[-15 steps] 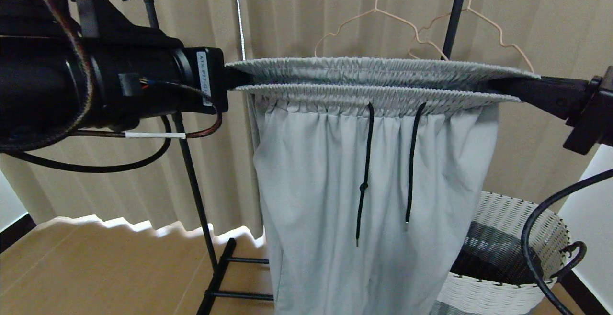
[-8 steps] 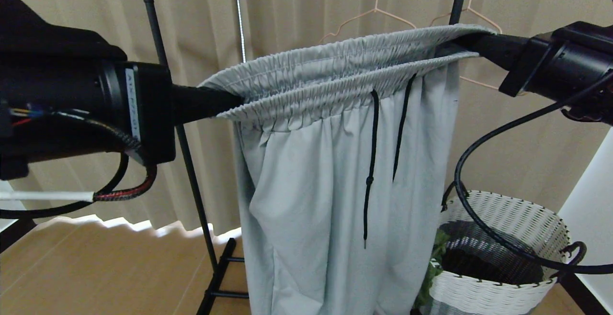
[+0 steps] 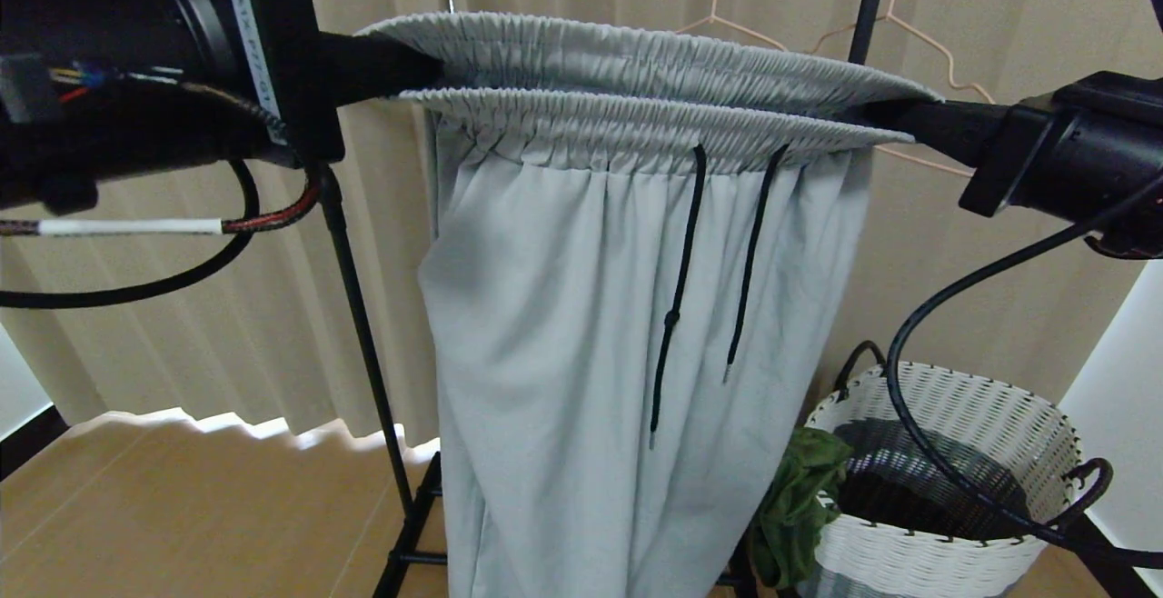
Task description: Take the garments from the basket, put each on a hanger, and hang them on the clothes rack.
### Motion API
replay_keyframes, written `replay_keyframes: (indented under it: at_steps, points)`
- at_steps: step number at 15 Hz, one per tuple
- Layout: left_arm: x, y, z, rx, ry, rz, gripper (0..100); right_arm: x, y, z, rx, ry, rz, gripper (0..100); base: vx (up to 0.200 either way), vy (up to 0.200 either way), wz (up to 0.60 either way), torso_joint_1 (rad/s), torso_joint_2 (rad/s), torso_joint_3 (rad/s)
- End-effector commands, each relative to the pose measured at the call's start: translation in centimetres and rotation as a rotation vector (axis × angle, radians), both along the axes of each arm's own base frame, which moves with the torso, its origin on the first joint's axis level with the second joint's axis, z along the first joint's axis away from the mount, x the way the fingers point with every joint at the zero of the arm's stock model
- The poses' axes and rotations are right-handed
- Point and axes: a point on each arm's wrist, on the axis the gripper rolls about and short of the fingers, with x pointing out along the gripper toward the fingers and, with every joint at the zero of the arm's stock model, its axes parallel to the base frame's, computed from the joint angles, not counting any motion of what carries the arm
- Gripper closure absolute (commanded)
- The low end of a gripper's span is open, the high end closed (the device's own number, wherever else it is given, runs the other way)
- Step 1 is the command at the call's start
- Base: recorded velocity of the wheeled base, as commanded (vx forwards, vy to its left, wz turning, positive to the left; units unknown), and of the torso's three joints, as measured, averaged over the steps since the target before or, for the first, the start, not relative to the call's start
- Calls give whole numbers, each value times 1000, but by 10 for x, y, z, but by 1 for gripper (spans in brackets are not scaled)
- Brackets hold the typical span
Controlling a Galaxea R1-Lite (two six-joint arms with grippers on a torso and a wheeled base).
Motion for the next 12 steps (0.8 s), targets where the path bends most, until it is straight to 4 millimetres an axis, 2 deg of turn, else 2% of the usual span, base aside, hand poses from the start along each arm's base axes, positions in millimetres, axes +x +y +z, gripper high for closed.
replay_keyframes:
  at_steps: [1, 4, 8, 12]
  points:
    - [11, -5, -4, 14, 16, 15, 100, -13, -5, 4, 6, -17, 1, 100, 0, 0, 0, 0, 0, 0]
    - [8, -4, -4, 11, 14, 5, 100, -16, -6, -1, 1, -4, 1, 100, 0, 0, 0, 0, 0, 0]
    - [8, -5, -16, 42, 45, 5, 100, -16, -6, -15, -12, 32, 1, 100, 0, 0, 0, 0, 0, 0]
    - [8, -5, -20, 54, 59, 5, 100, -16, -6, -14, -11, 30, 1, 100, 0, 0, 0, 0, 0, 0]
